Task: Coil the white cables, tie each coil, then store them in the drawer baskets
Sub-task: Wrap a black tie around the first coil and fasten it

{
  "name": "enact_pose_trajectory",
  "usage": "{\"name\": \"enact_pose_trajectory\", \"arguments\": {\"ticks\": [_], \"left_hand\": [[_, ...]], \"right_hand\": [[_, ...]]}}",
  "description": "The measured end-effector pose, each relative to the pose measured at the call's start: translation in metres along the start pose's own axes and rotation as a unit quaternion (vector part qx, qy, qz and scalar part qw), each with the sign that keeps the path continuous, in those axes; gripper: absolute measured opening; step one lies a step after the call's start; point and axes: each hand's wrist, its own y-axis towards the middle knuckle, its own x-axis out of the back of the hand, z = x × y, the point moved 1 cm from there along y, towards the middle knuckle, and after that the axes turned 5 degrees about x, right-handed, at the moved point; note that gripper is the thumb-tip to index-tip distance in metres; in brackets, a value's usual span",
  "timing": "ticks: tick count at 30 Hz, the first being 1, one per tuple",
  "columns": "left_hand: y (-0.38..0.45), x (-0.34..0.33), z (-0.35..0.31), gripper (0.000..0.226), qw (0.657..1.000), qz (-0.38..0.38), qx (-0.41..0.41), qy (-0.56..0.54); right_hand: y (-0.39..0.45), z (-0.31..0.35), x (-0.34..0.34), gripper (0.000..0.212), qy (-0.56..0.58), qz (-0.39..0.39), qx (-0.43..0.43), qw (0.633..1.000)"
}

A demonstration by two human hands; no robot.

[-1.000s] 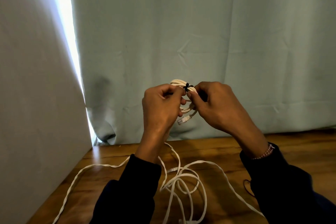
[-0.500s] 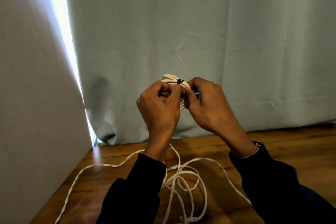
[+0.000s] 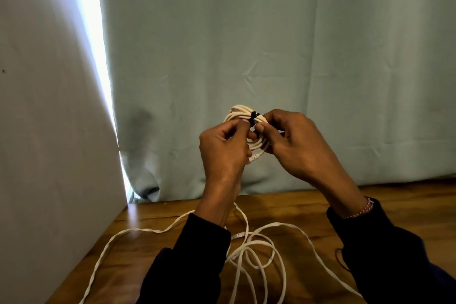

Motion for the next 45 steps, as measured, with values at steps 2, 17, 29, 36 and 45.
{"name": "enact_pose_trajectory", "arguments": {"ticks": [2,17,29,36,45], "left_hand": [[0.0,0.001,-0.002,0.016,1.0,0.026,0.017,-0.004],[0.004,0.002,-0.001,0.01,0.992,0.087,0.051,-0.075],[0.007,-0.003,0.012,0.008,1.0,-0.001,-0.006,-0.007],[0.007,-0.003,0.015,0.01,1.0,0.002,0.015,0.027],[0.028,0.043,-0.014,0.05,0.972,0.116,0.033,0.202]], "right_hand": [[0.0,0.0,0.004,0.02,-0.006,0.007,0.004,1.0],[0.001,-0.008,0.013,0.023,0.087,-0.008,-0.033,0.996],[-0.001,-0.004,-0.005,0.024,-0.002,-0.003,-0.033,0.999],[-0.003,-0.006,-0.007,0.023,0.033,0.013,-0.067,0.997],[-0.001,-0.005,0.029,0.02,0.136,0.081,-0.102,0.982]]}}
